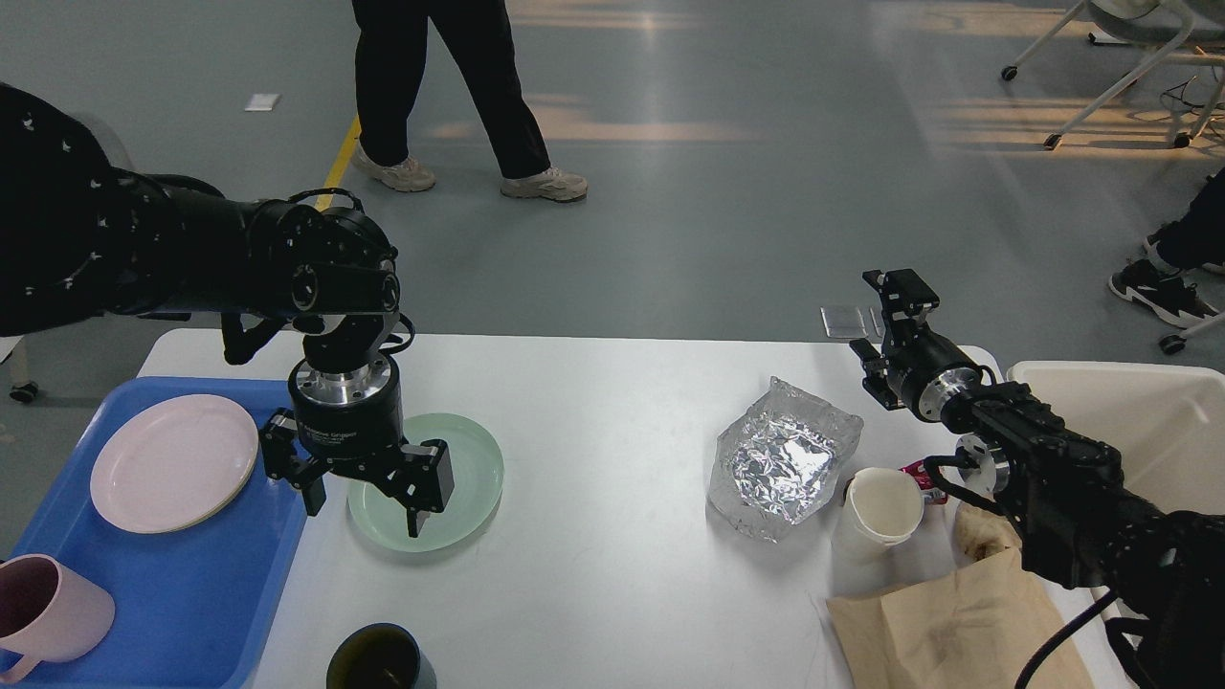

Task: Tidy desktop
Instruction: 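Lower the left gripper toward the dark cup nearest the robot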

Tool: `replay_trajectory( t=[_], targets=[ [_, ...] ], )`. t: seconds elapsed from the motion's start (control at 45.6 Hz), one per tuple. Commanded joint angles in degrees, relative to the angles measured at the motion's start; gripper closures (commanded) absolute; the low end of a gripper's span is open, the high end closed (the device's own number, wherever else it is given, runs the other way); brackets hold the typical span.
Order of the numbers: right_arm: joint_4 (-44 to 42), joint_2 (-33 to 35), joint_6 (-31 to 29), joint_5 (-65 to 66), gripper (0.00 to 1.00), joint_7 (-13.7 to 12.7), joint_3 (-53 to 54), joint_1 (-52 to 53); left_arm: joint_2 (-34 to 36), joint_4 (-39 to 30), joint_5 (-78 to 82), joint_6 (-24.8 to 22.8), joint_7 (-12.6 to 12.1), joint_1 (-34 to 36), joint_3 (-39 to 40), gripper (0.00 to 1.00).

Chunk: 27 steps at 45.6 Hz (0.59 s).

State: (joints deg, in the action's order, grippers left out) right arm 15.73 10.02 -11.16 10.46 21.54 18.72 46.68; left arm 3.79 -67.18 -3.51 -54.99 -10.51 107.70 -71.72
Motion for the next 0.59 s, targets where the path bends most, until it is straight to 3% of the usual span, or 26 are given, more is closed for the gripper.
replay_trajectory(
  t=[0.0,0.373,0.57],
  targets=[
    [0.0,-0.08,-0.01,0.0,0.0,-0.01,0.0,-0.01,0.26,-2.33,-1.06,-0.01,3.38,0.05,-0.97,0.07],
    [0.0,0.0,-0.01,0.0,0.0,0.08,0.0,-0.01,-2.46,-6.99,-1.5,-0.01,11.12,-0.12,-1.05,0.08],
    [0.0,0.0,-0.01,0.0,0.0,-0.01,0.0,-0.01,-4.93,-6.38,-1.77,1.02,11.65,-3.98,-1.14,0.08]
  ],
)
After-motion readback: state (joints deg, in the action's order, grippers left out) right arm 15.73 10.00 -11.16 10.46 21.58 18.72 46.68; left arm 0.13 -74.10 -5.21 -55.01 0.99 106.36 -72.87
